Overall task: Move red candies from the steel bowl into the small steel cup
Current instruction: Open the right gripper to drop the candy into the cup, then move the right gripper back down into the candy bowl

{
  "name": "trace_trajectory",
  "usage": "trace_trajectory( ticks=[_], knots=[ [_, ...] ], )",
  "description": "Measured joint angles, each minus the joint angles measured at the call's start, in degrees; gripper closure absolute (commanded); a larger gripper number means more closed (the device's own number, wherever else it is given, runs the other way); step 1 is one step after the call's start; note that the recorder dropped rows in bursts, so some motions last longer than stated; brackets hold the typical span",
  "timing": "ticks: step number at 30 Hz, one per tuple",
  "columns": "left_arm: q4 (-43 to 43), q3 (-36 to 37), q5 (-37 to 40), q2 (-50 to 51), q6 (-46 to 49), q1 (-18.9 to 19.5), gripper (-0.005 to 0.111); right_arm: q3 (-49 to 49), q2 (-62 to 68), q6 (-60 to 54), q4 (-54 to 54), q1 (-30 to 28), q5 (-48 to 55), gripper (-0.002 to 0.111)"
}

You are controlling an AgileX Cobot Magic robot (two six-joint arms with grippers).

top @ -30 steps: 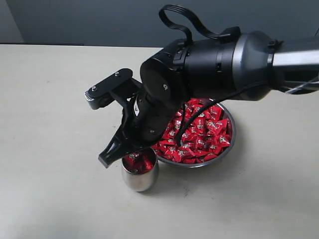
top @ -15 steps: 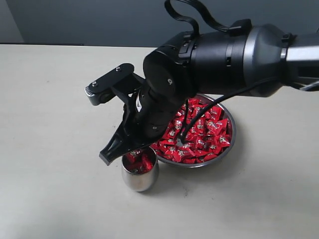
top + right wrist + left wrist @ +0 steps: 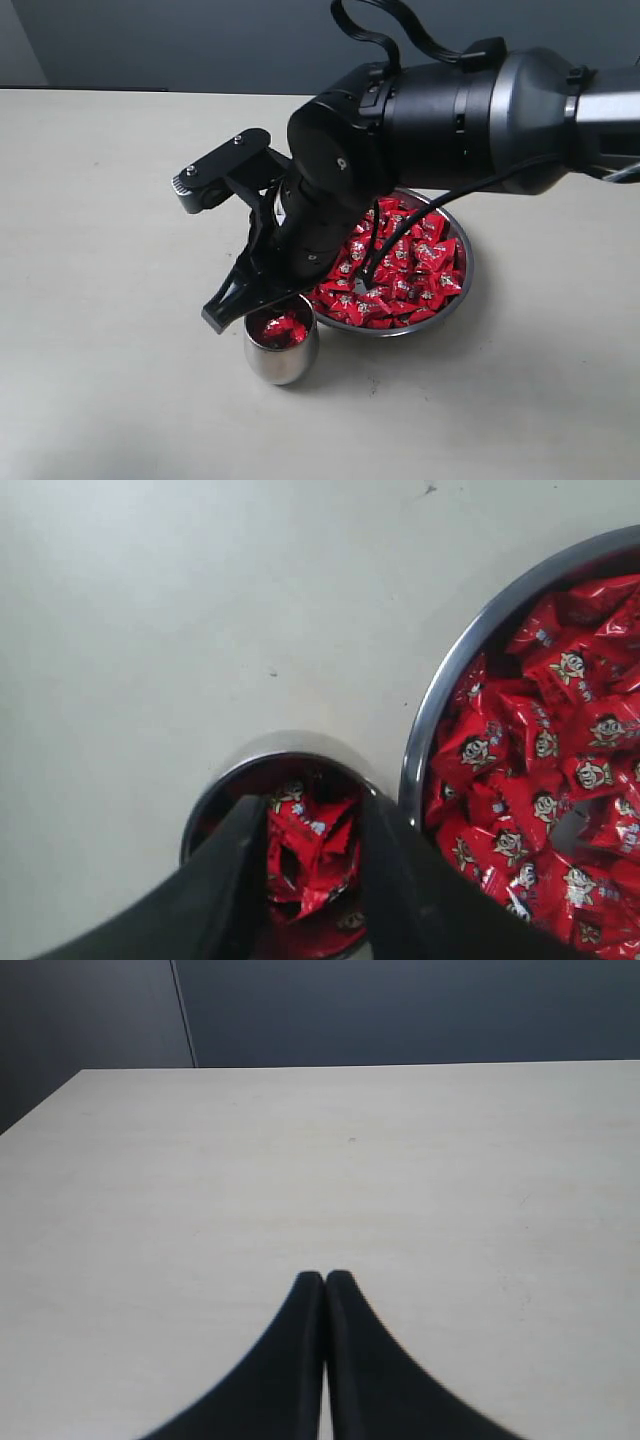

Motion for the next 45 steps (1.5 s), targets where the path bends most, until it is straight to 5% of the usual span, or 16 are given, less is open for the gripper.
trace_trajectory(
  ticks=[7,17,23,31,35,45],
  knots=[
    [0.0,0.0,0.0,0.0,0.0,0.0,0.106,0.0,-3.1,1.45,-5.94,0.0,0.22,0.075],
    [0.0,0.0,0.0,0.0,0.0,0.0,0.106,0.0,-5.28,27.04,-39.15,-5.82,4.52,0.076],
    [0.0,0.0,0.0,0.0,0.0,0.0,0.106,0.0,-4.87,26.38,-29.35,-13.93,5.09,0.076],
    [0.0,0.0,0.0,0.0,0.0,0.0,0.106,0.0,-0.96,15.18,-11.17,-15.03,5.67,0.074],
    [0.0,0.0,0.0,0.0,0.0,0.0,0.106,0.0,4.44,13.54,-10.06,-15.03,8.46,0.063],
    [0.0,0.0,0.0,0.0,0.0,0.0,0.106,0.0,9.8,13.38,-10.06,-15.03,8.12,0.063]
  ],
)
